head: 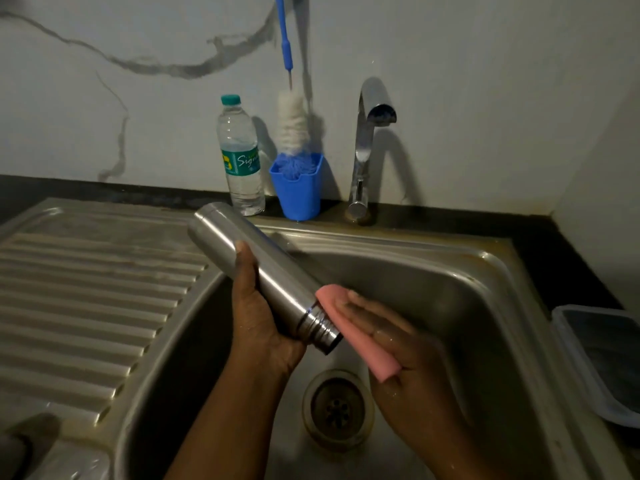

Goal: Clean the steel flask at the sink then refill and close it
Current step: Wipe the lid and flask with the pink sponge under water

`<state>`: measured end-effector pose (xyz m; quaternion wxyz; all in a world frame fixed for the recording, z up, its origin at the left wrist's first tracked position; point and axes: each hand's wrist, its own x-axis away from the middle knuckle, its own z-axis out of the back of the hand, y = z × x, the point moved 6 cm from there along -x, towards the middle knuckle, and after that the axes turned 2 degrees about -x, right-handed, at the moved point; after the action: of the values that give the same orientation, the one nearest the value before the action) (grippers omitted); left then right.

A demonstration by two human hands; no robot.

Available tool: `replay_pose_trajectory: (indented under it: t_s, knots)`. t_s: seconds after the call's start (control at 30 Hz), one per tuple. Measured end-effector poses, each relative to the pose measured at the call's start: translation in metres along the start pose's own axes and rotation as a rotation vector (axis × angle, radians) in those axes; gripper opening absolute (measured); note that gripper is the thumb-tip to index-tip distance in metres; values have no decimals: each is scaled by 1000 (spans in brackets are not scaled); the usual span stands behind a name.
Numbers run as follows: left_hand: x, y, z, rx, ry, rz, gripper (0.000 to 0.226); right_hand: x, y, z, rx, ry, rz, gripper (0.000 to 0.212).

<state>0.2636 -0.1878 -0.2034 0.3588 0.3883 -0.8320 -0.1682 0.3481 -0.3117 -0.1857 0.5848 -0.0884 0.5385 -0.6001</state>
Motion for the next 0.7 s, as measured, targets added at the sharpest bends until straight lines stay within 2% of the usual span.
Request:
replay_pose_trajectory:
  t_s: [0.07,0.2,0.23,0.27,0.33,0.43,0.5,0.6,0.7]
  knots:
    - [0,5,-1,1,-7,-35,67,1,9,-2,-46,18,-89,73]
    - [2,7,-4,1,-38,-33,76,4,42,-3,-69,32,-401,53]
    - [4,6,-5,-7,-38,-29,79,3,42,-3,-102,62,-419,53]
    - [5,6,-5,-17,-34,-30,80,1,38,-1,-140,117,-384,53]
    - [7,5,-6,-36,-30,-48,75,-1,19,8,-154,236,-202,52]
    - [5,2,-5,-22,-17,-52,78,4,-7,6,-62,207,26,59]
    - [2,2,-1,-19,6,-35,73,4,5,-1,-13,145,-21,63]
    - [2,3,1,-15,-13,-50,56,3,34,-12,-157,61,-379,44]
    - [5,3,-5,-12,-56,-89,57,8,28,-2,-178,172,-286,47]
